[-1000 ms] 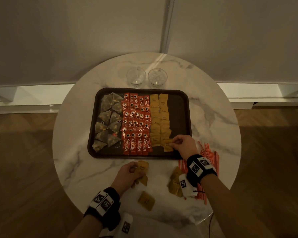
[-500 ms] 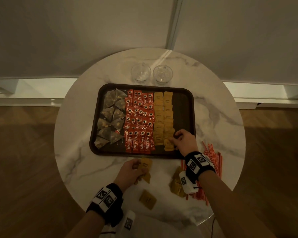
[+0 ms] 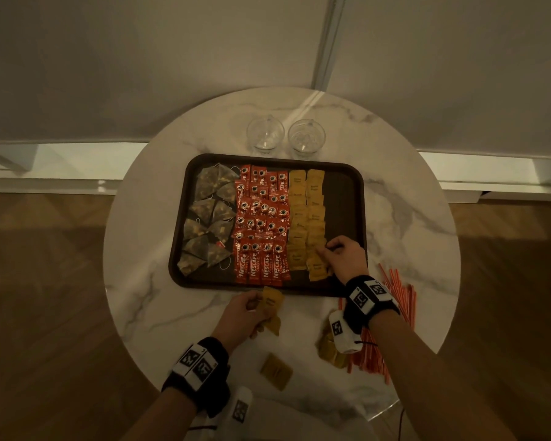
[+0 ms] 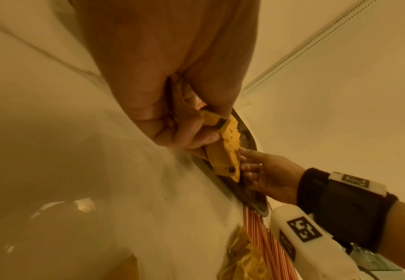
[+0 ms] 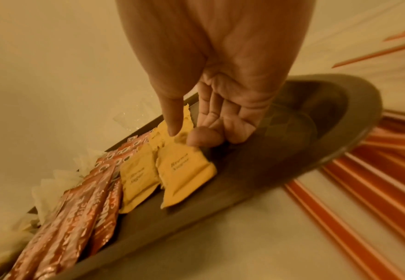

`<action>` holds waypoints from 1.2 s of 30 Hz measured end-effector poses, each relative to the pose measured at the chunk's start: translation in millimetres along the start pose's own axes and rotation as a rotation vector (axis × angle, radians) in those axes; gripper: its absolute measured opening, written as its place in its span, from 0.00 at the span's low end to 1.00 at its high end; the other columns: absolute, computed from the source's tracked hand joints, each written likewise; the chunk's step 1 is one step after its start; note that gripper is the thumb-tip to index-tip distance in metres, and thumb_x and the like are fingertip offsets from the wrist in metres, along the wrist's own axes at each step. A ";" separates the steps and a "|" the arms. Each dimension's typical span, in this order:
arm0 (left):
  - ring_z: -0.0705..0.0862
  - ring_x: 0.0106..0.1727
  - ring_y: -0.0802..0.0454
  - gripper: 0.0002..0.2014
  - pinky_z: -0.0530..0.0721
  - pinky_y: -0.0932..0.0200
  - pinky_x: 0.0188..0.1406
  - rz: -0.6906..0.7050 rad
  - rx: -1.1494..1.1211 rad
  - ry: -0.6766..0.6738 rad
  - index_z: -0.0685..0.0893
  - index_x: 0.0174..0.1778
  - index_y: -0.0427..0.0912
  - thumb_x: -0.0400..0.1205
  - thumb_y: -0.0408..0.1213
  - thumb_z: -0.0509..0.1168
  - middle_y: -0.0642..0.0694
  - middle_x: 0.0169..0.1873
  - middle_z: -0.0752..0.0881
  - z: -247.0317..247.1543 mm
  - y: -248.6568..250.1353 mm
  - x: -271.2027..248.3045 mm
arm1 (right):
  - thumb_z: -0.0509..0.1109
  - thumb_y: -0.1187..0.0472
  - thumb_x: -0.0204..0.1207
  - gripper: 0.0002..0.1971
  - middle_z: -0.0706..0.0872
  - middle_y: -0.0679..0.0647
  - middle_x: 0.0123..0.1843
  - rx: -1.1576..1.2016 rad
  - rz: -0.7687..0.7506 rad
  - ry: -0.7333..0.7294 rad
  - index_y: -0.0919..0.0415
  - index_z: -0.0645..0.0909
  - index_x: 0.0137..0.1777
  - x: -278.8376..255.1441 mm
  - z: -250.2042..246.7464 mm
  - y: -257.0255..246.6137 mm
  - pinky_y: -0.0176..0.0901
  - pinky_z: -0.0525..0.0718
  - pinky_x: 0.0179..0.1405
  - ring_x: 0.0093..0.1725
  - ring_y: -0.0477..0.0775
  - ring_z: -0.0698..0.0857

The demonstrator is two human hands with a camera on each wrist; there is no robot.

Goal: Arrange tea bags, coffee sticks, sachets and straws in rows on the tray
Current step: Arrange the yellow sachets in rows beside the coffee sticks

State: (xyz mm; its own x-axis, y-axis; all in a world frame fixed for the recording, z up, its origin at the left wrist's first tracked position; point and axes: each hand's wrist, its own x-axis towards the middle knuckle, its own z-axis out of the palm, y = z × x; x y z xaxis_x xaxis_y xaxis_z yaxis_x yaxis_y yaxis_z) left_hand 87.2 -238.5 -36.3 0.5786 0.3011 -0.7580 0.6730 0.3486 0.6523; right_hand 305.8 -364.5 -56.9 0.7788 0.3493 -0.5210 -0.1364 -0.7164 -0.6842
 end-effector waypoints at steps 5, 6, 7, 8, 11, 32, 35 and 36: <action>0.78 0.22 0.60 0.11 0.74 0.65 0.20 0.025 -0.010 0.019 0.81 0.56 0.42 0.80 0.32 0.71 0.48 0.38 0.87 0.5 15.5 -2.2 | 0.70 0.55 0.81 0.06 0.85 0.52 0.32 0.071 -0.044 0.069 0.58 0.83 0.47 -33.7 -12.5 -9.1 0.40 0.79 0.29 0.27 0.47 0.80; 0.78 0.22 0.60 0.09 0.74 0.64 0.20 0.051 -0.022 0.010 0.81 0.55 0.42 0.80 0.32 0.71 0.49 0.36 0.86 1.2 19.1 -3.0 | 0.69 0.56 0.82 0.07 0.85 0.52 0.32 0.114 -0.050 0.005 0.59 0.84 0.47 -46.2 -11.9 -12.7 0.38 0.79 0.27 0.27 0.47 0.79; 0.77 0.21 0.60 0.08 0.73 0.63 0.21 0.080 -0.035 0.001 0.81 0.53 0.41 0.80 0.32 0.71 0.49 0.34 0.86 2.0 22.5 -3.7 | 0.68 0.57 0.82 0.09 0.84 0.52 0.32 0.166 -0.056 -0.082 0.62 0.85 0.47 -59.3 -9.4 -16.3 0.36 0.78 0.26 0.26 0.47 0.79; 0.77 0.21 0.60 0.08 0.73 0.62 0.21 0.103 -0.049 -0.005 0.81 0.52 0.41 0.80 0.31 0.71 0.49 0.33 0.86 3.5 25.7 -4.4 | 0.67 0.58 0.83 0.11 0.84 0.54 0.32 0.213 -0.060 -0.172 0.66 0.86 0.48 -71.1 -6.0 -19.0 0.34 0.78 0.26 0.25 0.47 0.79; 0.76 0.21 0.60 0.08 0.72 0.61 0.21 0.149 -0.051 -0.031 0.82 0.50 0.43 0.78 0.31 0.72 0.50 0.33 0.86 9.9 32.5 -9.8 | 0.67 0.60 0.83 0.13 0.87 0.64 0.37 0.243 -0.078 -0.330 0.72 0.85 0.49 -99.1 6.1 -21.4 0.29 0.76 0.25 0.26 0.50 0.81; 0.77 0.22 0.53 0.07 0.75 0.64 0.18 0.065 -0.066 -0.008 0.86 0.54 0.32 0.81 0.26 0.68 0.34 0.37 0.91 -2.8 -13.0 -39.7 | 0.73 0.69 0.74 0.05 0.87 0.52 0.43 -0.409 -0.318 -0.133 0.61 0.89 0.46 -54.4 6.9 -22.6 0.37 0.83 0.48 0.43 0.47 0.83; 0.77 0.24 0.50 0.07 0.75 0.64 0.19 0.062 -0.052 0.009 0.86 0.53 0.32 0.81 0.27 0.68 0.34 0.37 0.91 -10.6 -12.2 -37.0 | 0.73 0.69 0.74 0.06 0.84 0.50 0.43 -0.411 -0.303 -0.099 0.60 0.88 0.46 -43.6 13.3 -24.7 0.40 0.85 0.51 0.43 0.46 0.82; 0.77 0.24 0.50 0.06 0.75 0.64 0.19 0.060 -0.044 0.013 0.87 0.53 0.32 0.81 0.27 0.68 0.35 0.37 0.91 -12.7 -11.7 -36.0 | 0.73 0.68 0.74 0.06 0.84 0.50 0.44 -0.420 -0.292 -0.088 0.58 0.88 0.47 -40.8 16.0 -24.6 0.42 0.85 0.52 0.44 0.46 0.82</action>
State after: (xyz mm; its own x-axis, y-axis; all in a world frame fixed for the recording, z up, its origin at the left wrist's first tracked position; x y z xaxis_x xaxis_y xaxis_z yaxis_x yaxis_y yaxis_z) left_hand 52.6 -242.1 -16.6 0.6112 0.3335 -0.7178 0.6166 0.3680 0.6960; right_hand 267.5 -351.5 -27.0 0.6908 0.6075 -0.3921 0.3508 -0.7558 -0.5530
